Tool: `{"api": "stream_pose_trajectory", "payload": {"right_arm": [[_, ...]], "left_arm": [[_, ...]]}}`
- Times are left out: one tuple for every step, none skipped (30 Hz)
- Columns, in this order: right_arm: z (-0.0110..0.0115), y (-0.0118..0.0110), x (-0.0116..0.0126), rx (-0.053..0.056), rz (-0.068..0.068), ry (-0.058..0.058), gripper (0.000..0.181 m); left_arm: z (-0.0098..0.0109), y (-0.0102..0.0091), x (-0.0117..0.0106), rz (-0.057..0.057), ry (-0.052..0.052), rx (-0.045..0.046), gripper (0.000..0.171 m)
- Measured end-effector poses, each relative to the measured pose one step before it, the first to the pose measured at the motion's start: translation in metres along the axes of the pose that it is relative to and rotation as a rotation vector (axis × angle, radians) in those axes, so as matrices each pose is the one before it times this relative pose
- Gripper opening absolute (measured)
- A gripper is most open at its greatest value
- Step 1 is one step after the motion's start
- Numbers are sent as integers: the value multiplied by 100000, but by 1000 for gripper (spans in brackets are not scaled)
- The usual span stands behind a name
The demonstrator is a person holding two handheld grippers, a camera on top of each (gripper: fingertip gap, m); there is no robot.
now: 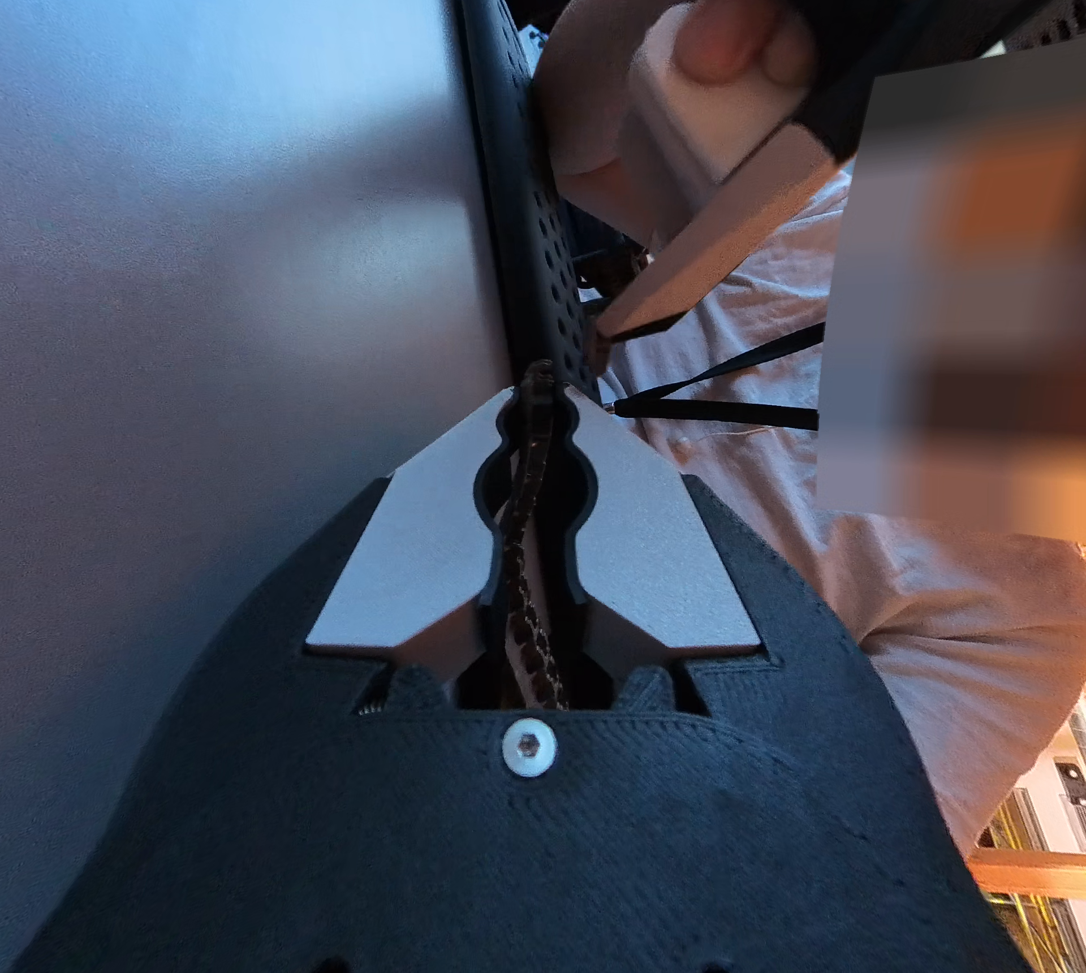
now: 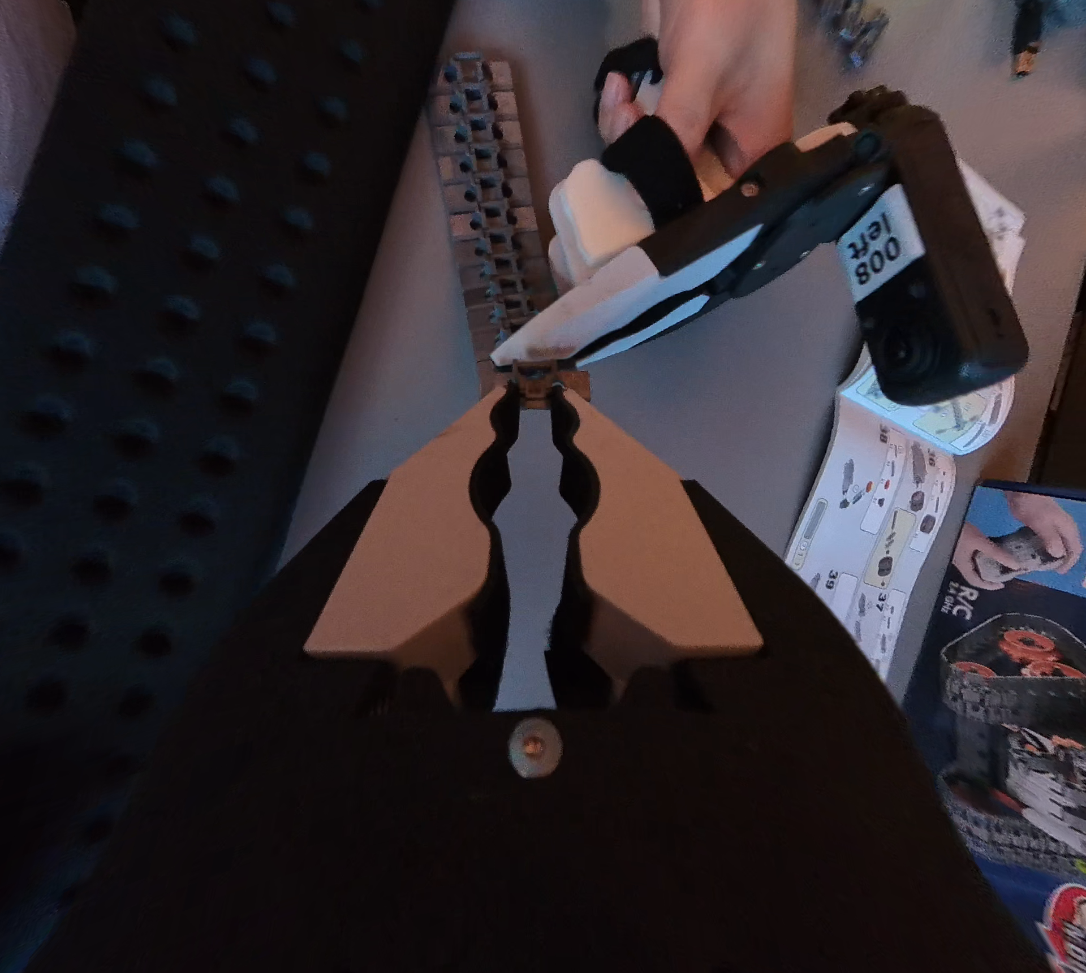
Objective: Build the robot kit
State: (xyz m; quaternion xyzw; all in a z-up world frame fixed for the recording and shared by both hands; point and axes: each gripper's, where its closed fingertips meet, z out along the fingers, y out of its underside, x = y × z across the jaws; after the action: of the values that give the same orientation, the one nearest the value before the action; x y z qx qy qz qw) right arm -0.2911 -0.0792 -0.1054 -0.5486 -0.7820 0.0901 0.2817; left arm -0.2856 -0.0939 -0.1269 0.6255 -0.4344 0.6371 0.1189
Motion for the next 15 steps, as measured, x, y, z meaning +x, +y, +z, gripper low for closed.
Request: {"api": "stream_pose_trajectory", "payload": {"right_arm": [[399, 424, -66, -6020, -1355, -511, 9], [381, 516, -105, -5952, -1228, -402, 9], [292, 158, -106, -2974, -1057, -221, 9], [174, 24, -55, -1464, -830, -16, 9], [85, 93, -32, -1338, -412, -95, 9], [1, -74, -19, -319, -54, -328, 9], [-42, -183, 16, 538, -74, -323, 9], [-4, -63, -61, -169, -314, -857, 9], [19, 81, -62, -1120, -238, -959, 9], [18, 88, -25, -1150, -315, -801, 9], [16, 16, 12, -626, -351, -461, 9], [28, 41, 79, -675, -301, 45, 9], [24, 38, 99, -691, -353, 462, 10], [22, 13, 34, -452, -639, 415, 10], [18, 14, 40, -361, -733, 524, 10]], "left_arm": [[22, -42, 93, -314, 731, 346, 9], [25, -23, 83, -133, 613, 314, 12], [12, -11, 15, -121, 178, 136, 13], [14, 39, -109, -162, -756, -235, 14], [28, 3, -87, 128, -743, -47, 14], [32, -10, -28, 9, -275, -18, 12], [45, -6, 35, -526, 384, 108, 11], [53, -35, 80, -1070, 871, 220, 12], [50, -59, 67, -1106, 941, 353, 13], [19, -61, 75, -669, 788, 347, 15], [-21, -33, -3, -182, -12, 279, 16], [-47, -65, -121, -240, -843, 523, 14], [-45, -77, -161, -566, -961, 569, 12], [-4, -20, -98, -502, -544, 136, 10], [-3, -56, -75, -298, -389, 292, 9]]}}
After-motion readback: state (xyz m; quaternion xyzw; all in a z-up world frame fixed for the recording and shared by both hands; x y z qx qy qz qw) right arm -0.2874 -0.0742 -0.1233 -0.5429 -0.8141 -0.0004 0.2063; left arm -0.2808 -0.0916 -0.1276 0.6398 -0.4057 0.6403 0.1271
